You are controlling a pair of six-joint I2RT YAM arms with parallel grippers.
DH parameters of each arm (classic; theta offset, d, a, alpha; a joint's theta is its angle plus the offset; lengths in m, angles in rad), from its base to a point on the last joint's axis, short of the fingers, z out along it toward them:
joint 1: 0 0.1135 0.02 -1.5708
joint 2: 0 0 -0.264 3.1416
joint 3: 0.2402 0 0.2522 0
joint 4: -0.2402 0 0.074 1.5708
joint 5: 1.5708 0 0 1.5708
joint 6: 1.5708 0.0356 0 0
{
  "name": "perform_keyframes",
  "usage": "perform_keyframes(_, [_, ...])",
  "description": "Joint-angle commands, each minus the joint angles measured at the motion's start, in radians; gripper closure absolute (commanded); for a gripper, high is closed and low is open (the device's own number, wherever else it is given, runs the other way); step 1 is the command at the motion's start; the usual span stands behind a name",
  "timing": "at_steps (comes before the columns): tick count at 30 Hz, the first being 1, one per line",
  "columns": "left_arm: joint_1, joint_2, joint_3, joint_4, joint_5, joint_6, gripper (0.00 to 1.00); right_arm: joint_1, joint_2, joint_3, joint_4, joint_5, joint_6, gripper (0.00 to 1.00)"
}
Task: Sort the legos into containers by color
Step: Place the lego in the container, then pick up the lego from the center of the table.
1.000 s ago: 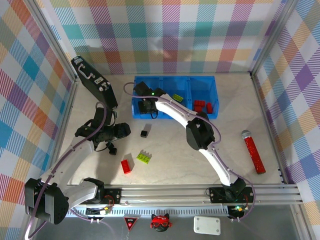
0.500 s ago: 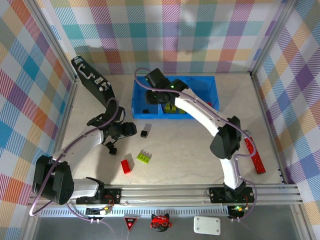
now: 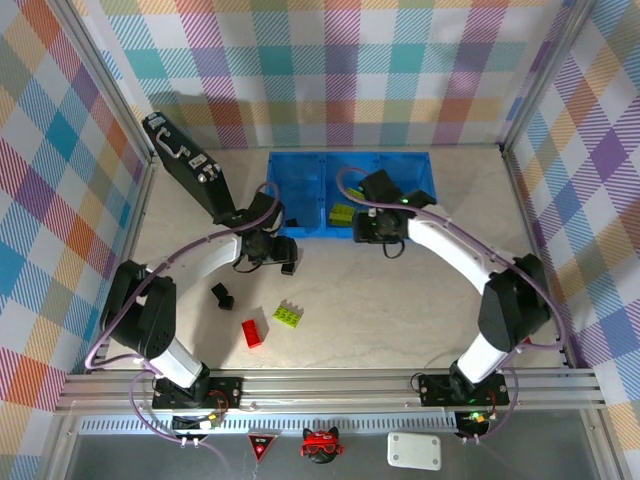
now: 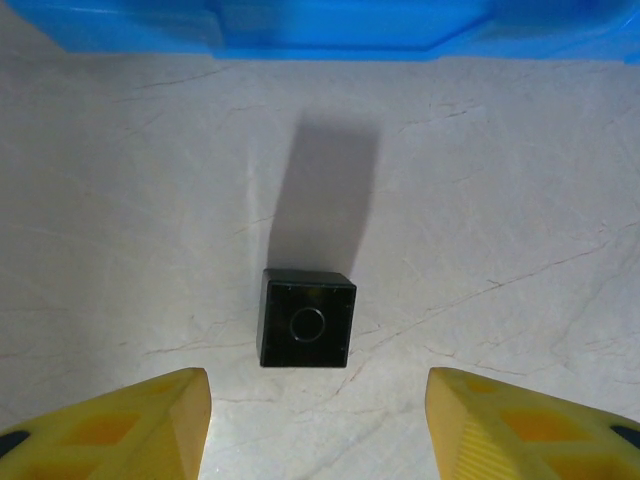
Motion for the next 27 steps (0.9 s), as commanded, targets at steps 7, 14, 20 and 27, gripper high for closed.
perform_keyframes(7, [-0.056, 0.124, 0.107, -0.12, -0.106, 0.049, 0.42, -0.129, -0.11, -0.197, 0.064, -0.133, -0.012, 0.48])
perform_keyframes(14, [-0.066, 0.183, 0.13, -0.117, -0.101, 0.064, 0.43, -0.165, -0.14, -0.253, 0.068, -0.135, -0.031, 0.48])
perform_keyframes(20, [-0.072, 0.215, 0.138, -0.114, -0.091, 0.07, 0.47, -0.171, -0.138, -0.265, 0.075, -0.139, -0.026, 0.49])
perform_keyframes(27, [-0.073, 0.224, 0.133, -0.113, -0.105, 0.07, 0.52, -0.172, -0.145, -0.265, 0.066, -0.136, -0.026, 0.49])
